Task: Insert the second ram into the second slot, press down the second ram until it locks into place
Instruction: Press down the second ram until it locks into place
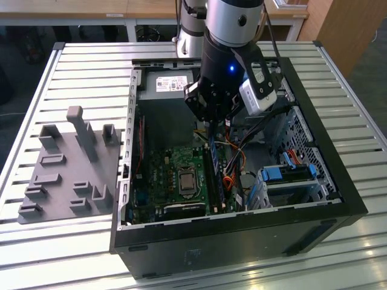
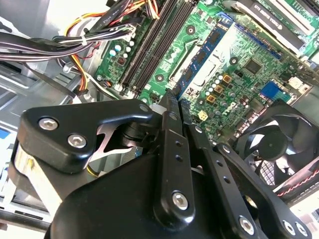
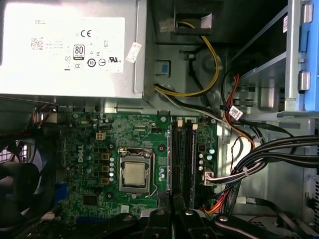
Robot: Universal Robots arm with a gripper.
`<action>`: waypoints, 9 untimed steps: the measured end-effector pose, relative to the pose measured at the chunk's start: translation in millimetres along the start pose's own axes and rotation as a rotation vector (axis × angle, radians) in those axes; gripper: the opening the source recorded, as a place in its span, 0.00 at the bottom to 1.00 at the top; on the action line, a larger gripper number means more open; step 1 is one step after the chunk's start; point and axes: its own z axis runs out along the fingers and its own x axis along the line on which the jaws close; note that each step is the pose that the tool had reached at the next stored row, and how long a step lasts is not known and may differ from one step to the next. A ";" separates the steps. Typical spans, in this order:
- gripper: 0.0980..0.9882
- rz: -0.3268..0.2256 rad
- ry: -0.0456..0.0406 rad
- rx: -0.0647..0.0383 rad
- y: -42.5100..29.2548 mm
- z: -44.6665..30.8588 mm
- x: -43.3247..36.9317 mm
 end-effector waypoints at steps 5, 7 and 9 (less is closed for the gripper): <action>0.04 0.000 -0.0063 0.000 0.0 6.5 -0.3; 0.04 0.000 -0.0094 0.000 0.0 8.9 -0.4; 0.04 -0.001 -0.0128 -0.002 0.0 10.8 -0.4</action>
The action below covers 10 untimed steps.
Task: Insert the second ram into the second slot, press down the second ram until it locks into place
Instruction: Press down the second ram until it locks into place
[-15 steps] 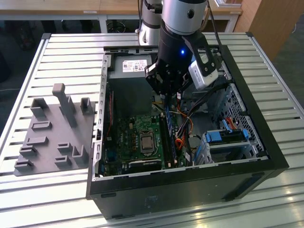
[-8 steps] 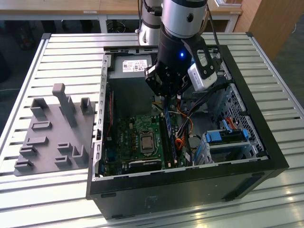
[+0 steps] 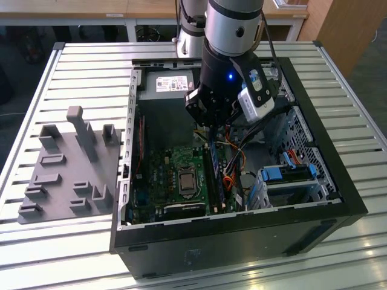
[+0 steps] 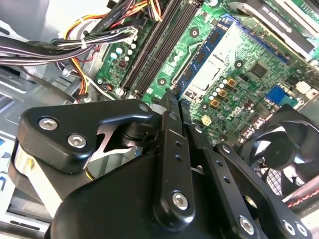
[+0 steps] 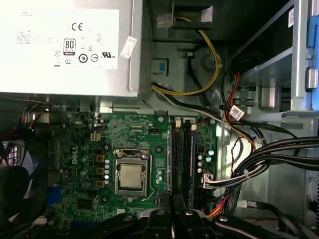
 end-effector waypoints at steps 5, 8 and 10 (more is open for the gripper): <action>0.04 -0.009 -0.0106 0.000 0.0 3.7 -0.2; 0.04 -0.010 -0.0125 0.000 -0.1 6.1 -0.2; 0.04 -0.010 -0.0128 0.000 -0.1 7.2 -0.2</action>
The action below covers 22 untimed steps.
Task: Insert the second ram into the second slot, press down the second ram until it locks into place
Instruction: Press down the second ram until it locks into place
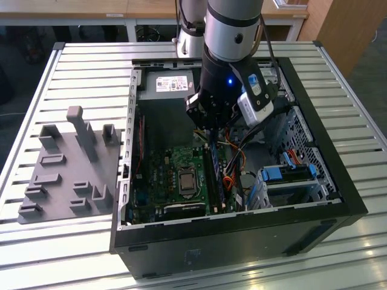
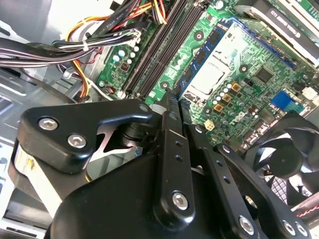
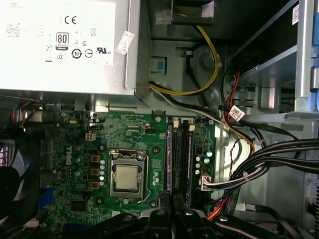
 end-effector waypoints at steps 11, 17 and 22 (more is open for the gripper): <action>0.04 -0.009 0.0000 0.000 -0.1 9.8 -0.1; 0.04 -0.016 0.0001 0.000 -0.1 16.5 -0.2; 0.04 -0.017 0.0001 0.000 -0.2 20.7 -0.2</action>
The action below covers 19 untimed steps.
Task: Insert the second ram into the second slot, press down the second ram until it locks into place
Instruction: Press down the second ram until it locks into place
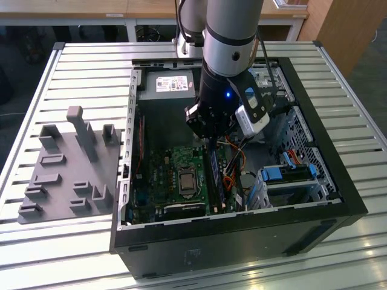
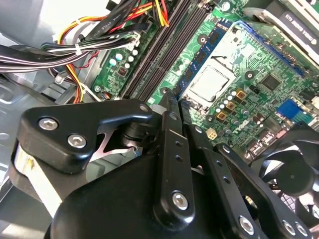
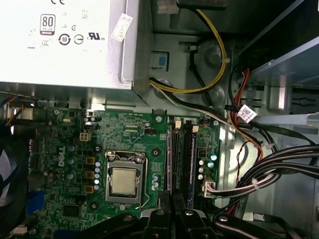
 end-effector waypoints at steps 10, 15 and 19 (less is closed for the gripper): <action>0.04 0.000 0.0000 0.000 0.0 2.8 0.0; 0.04 0.000 -0.0002 0.000 0.0 4.6 -0.1; 0.04 0.005 -0.0005 0.000 0.0 6.9 -0.1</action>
